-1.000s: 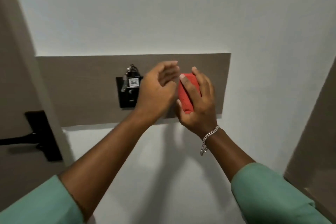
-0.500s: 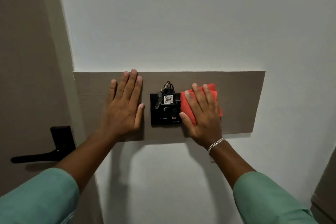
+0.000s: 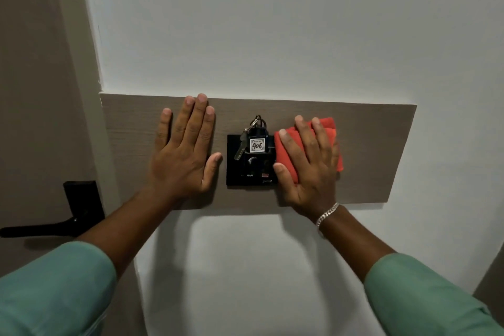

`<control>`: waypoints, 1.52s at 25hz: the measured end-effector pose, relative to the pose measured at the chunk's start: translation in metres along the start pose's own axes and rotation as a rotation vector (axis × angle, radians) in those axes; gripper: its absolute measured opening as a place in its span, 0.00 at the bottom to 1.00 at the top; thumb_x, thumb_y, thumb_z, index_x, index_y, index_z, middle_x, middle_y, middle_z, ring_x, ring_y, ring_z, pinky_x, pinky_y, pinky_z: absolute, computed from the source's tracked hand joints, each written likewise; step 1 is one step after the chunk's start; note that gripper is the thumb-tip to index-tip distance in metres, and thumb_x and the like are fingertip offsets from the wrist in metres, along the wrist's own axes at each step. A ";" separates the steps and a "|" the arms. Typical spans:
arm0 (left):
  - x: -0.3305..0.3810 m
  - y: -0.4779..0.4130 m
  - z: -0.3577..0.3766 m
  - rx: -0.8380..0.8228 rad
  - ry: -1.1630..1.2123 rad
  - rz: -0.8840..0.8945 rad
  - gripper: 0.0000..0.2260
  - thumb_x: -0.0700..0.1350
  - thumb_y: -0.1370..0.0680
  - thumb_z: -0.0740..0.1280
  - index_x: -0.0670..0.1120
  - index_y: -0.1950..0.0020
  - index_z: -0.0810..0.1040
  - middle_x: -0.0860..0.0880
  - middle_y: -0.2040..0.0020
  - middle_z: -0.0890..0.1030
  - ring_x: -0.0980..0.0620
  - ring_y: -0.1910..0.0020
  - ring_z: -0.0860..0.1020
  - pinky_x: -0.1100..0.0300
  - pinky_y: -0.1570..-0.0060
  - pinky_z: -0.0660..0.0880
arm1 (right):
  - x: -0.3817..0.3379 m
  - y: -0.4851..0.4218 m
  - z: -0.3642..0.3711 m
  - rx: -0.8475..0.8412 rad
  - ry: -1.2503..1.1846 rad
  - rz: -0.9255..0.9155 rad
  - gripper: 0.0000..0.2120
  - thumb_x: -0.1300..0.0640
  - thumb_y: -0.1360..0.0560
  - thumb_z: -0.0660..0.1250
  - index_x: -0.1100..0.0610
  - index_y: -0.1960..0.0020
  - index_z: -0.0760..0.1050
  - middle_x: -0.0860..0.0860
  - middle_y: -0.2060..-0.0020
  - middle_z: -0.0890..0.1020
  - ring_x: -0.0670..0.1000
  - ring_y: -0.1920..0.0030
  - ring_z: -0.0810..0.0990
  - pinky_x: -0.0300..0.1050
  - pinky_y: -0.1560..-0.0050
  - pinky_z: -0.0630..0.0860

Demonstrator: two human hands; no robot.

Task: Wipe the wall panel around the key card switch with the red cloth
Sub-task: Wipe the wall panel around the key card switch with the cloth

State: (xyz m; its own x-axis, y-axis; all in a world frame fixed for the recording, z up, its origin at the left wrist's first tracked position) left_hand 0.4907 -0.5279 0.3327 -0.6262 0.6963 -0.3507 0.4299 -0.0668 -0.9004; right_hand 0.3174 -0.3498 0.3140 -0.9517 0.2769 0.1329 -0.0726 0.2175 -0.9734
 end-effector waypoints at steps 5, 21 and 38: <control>0.001 -0.001 -0.001 0.024 0.003 0.001 0.34 0.57 0.21 0.51 0.39 0.20 0.48 0.40 0.20 0.49 0.43 0.20 0.48 0.41 0.23 0.47 | 0.024 0.005 -0.004 -0.002 0.071 -0.213 0.25 0.41 0.22 0.59 0.52 0.29 0.71 0.58 0.28 0.72 0.61 0.25 0.66 0.72 0.33 0.68; 0.000 0.000 0.003 0.061 0.003 -0.002 0.34 0.56 0.21 0.52 0.40 0.20 0.49 0.41 0.19 0.50 0.44 0.19 0.47 0.41 0.22 0.46 | 0.014 0.014 0.002 0.049 0.023 0.173 0.27 0.39 0.21 0.56 0.49 0.25 0.64 0.57 0.24 0.67 0.60 0.22 0.61 0.68 0.26 0.60; 0.001 0.000 0.003 0.090 0.024 0.009 0.34 0.56 0.21 0.52 0.39 0.20 0.50 0.40 0.20 0.50 0.43 0.19 0.48 0.42 0.22 0.46 | -0.051 0.057 0.035 0.172 -0.062 0.709 0.31 0.40 0.20 0.55 0.54 0.22 0.58 0.56 0.21 0.61 0.56 0.20 0.55 0.63 0.22 0.54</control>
State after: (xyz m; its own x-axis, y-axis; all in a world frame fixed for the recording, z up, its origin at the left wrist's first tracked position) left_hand 0.4883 -0.5297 0.3311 -0.6066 0.7122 -0.3533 0.3747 -0.1359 -0.9171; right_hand 0.3515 -0.3839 0.2452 -0.8022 0.2418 -0.5459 0.5261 -0.1463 -0.8378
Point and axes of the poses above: each hand's wrist, its own y-axis away from the middle knuckle, its own z-axis out of the palm, x = y × z, the point moved 2 cm from there along -y, towards the middle knuckle
